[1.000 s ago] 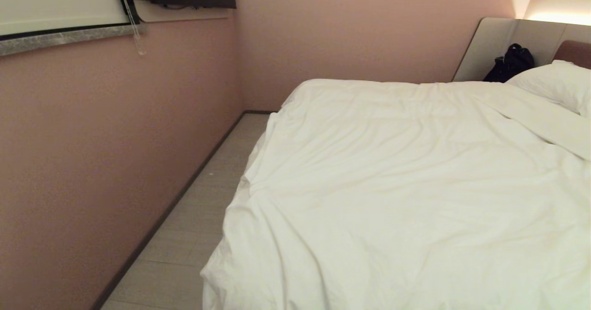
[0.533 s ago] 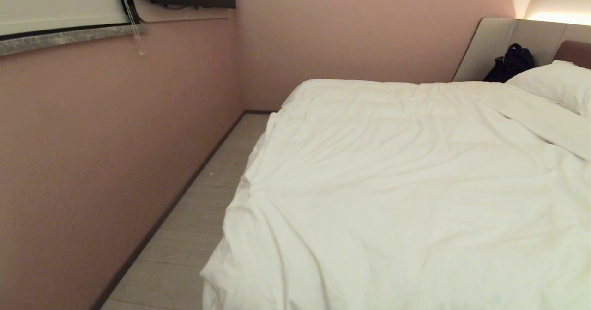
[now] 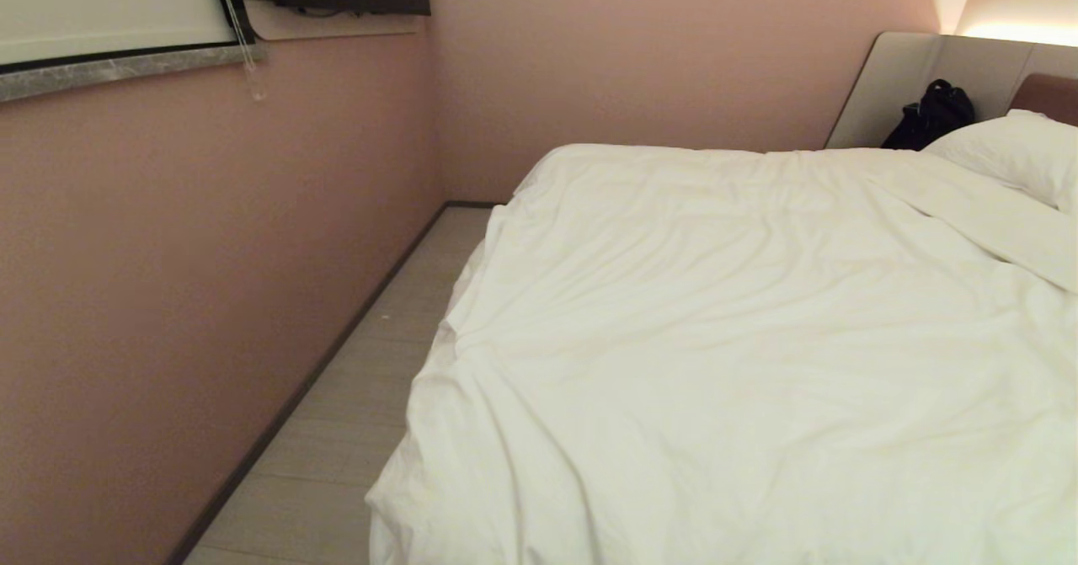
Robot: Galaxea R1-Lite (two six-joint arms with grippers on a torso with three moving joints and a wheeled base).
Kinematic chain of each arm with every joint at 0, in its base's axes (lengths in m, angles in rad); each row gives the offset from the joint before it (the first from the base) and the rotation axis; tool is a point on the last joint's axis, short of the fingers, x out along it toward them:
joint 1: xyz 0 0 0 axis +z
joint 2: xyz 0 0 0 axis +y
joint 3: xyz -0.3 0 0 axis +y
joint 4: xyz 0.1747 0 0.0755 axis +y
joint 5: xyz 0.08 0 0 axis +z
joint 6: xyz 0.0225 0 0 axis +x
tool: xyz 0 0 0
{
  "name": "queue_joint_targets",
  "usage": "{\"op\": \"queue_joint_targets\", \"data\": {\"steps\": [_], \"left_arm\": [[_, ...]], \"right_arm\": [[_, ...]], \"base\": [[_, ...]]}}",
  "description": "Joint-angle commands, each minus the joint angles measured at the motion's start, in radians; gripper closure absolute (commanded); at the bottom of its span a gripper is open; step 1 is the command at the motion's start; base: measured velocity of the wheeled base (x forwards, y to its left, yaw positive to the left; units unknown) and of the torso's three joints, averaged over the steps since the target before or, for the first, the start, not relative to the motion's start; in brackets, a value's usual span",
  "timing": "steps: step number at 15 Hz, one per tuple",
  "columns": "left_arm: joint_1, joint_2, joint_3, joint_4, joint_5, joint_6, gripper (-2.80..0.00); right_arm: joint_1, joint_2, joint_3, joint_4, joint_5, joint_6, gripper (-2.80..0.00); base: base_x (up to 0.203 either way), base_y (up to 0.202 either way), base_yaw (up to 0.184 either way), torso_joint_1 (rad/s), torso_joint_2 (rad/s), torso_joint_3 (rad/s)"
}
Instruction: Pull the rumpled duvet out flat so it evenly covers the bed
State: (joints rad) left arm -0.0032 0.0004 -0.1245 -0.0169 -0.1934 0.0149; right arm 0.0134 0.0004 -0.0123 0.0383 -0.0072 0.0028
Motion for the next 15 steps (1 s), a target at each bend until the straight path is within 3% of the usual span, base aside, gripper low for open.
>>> {"op": "queue_joint_targets", "data": {"steps": [1,5,11,13,15], "left_arm": [[0.0,0.0,0.002,0.036,-0.002,0.0,0.0],[0.0,0.0,0.003,0.15,-0.003,-0.001,0.0],[0.0,0.0,0.027,0.152,0.015,-0.017,0.0],[0.0,0.0,0.046,0.151,0.099,-0.023,0.0],[0.0,0.0,0.055,0.126,0.129,-0.026,0.0]], "right_arm": [[0.0,0.0,0.0,0.0,0.001,0.0,0.0],[0.0,0.0,0.0,0.0,0.0,0.0,0.0],[0.0,0.0,0.0,0.0,0.001,0.0,0.0],[0.0,0.0,0.0,0.0,0.0,0.0,0.0],[0.0,0.0,0.0,0.0,0.001,0.0,0.0]], "base": [[0.0,0.0,0.0,0.0,0.0,0.0],[0.0,0.0,0.0,0.0,0.0,0.0],[0.0,0.0,0.0,0.0,0.0,0.0],[0.0,0.0,0.0,0.0,0.0,0.0],[0.0,0.0,0.0,0.0,0.0,0.0]]}}
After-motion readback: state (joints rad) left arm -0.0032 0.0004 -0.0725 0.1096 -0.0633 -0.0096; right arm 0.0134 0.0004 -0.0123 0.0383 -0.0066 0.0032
